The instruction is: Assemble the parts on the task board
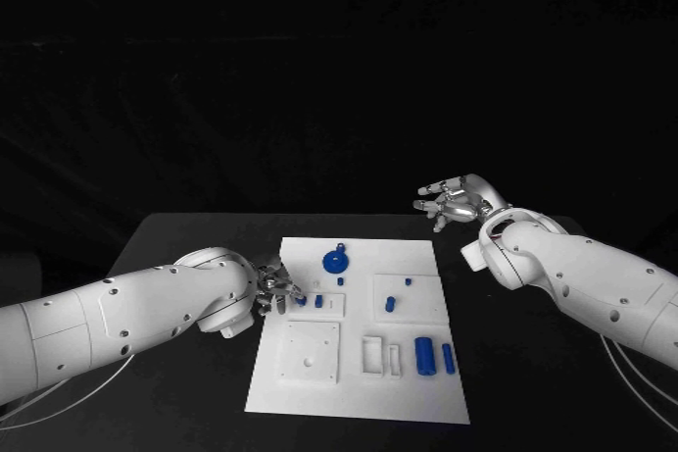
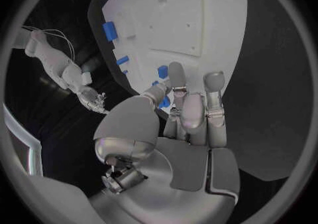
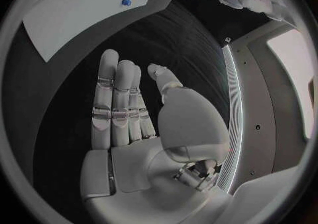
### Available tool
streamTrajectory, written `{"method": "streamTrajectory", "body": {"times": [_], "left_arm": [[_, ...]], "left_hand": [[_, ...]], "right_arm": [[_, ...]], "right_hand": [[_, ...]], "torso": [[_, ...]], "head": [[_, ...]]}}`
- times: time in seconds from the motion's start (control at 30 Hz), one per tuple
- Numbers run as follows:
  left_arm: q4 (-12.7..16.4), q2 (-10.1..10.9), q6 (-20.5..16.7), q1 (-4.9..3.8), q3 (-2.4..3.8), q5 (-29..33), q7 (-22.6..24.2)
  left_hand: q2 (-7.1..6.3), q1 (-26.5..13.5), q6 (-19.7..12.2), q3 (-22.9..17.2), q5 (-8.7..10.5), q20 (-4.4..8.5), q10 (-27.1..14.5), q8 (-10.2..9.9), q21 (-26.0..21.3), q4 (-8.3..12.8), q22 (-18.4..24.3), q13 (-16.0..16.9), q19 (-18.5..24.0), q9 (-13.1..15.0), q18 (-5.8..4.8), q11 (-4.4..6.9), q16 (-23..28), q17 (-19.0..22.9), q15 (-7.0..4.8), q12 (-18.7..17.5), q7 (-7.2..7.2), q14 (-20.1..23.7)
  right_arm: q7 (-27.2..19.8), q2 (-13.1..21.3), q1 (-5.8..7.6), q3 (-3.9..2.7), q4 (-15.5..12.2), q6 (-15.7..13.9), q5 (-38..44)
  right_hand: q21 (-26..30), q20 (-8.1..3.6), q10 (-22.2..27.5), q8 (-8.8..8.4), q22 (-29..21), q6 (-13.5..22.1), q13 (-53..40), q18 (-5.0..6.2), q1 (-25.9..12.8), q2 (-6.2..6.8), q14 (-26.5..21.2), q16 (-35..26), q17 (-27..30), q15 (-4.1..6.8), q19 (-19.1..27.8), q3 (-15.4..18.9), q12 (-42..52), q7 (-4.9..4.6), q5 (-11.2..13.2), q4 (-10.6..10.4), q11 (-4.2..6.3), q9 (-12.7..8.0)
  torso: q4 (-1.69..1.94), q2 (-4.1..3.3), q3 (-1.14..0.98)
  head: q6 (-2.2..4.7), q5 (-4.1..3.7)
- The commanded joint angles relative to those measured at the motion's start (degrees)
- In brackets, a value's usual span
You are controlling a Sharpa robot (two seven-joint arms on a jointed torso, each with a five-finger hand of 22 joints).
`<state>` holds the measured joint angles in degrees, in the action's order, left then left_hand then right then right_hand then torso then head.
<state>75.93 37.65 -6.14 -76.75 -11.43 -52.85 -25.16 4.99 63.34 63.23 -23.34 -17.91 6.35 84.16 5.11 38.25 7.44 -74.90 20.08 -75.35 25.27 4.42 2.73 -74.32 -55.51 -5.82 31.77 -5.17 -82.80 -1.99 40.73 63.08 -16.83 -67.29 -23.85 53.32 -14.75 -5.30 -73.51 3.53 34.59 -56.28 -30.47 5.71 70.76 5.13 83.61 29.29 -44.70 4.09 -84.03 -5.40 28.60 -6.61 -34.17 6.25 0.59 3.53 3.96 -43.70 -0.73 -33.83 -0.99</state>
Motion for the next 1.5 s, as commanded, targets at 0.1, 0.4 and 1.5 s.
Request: {"method": "streamTrajectory", "body": {"times": [0.1,0.4,1.5], "left_arm": [[-0.09,-0.23,0.67,0.04,0.02,-0.69,0.13],[-0.69,-0.44,1.53,0.09,-0.01,-1.12,-0.27],[-2.09,-1.01,1.17,1.21,-0.31,-2.74,0.06]], "left_hand": [[-0.06,0.48,4.01,-2.4,-0.23,-0.22,2.41,0.13,0.38,2.05,-1.81,-0.05,-0.13,0.08,0.53,0.38,-0.37,0.03,-0.11,0.3,3.43,-0.27],[-0.06,0.51,4.04,-2.39,-0.23,-0.27,2.41,0.05,0.3,2.0,-1.78,-0.3,-0.06,0.03,0.57,0.37,-0.4,0.25,-0.09,0.36,3.43,-0.23],[-0.07,0.57,4.08,-2.36,-0.23,-0.3,2.41,0.03,0.28,2.0,-1.76,-0.56,-0.03,0.06,0.6,0.38,-0.55,0.43,-0.07,0.46,3.44,-0.21]], "right_arm": [[0.0,0.05,-0.03,-0.03,-0.11,0.63,0.08],[-0.03,0.12,-0.04,-0.03,-0.2,0.64,0.09],[-0.25,0.22,-0.19,-0.03,-0.44,0.5,0.07]], "right_hand": [[-0.21,0.33,0.3,-0.08,-0.06,0.29,0.04,-0.2,0.32,0.2,-0.13,-0.16,0.0,-0.16,-2.0,-0.02,0.07,0.13,-0.32,-0.41,-0.1,-0.05],[-0.22,0.33,0.33,-0.09,-0.19,0.41,0.05,-0.21,0.37,0.21,-0.13,-0.17,0.01,-0.16,-2.01,0.15,0.06,0.13,-0.37,-0.56,-0.11,-0.06],[-0.32,0.32,0.28,-0.09,-0.31,0.37,0.05,-0.2,0.41,0.17,-0.1,-0.16,0.01,-0.14,-2.02,0.17,0.09,0.14,-0.41,-0.65,-0.09,-0.06]], "torso": [[0.09,0.0,0.03],[0.05,-0.02,0.06],[0.03,-0.04,0.03]], "head": [[0.04,-0.13],[0.04,-0.15],[0.08,-0.37]]}}
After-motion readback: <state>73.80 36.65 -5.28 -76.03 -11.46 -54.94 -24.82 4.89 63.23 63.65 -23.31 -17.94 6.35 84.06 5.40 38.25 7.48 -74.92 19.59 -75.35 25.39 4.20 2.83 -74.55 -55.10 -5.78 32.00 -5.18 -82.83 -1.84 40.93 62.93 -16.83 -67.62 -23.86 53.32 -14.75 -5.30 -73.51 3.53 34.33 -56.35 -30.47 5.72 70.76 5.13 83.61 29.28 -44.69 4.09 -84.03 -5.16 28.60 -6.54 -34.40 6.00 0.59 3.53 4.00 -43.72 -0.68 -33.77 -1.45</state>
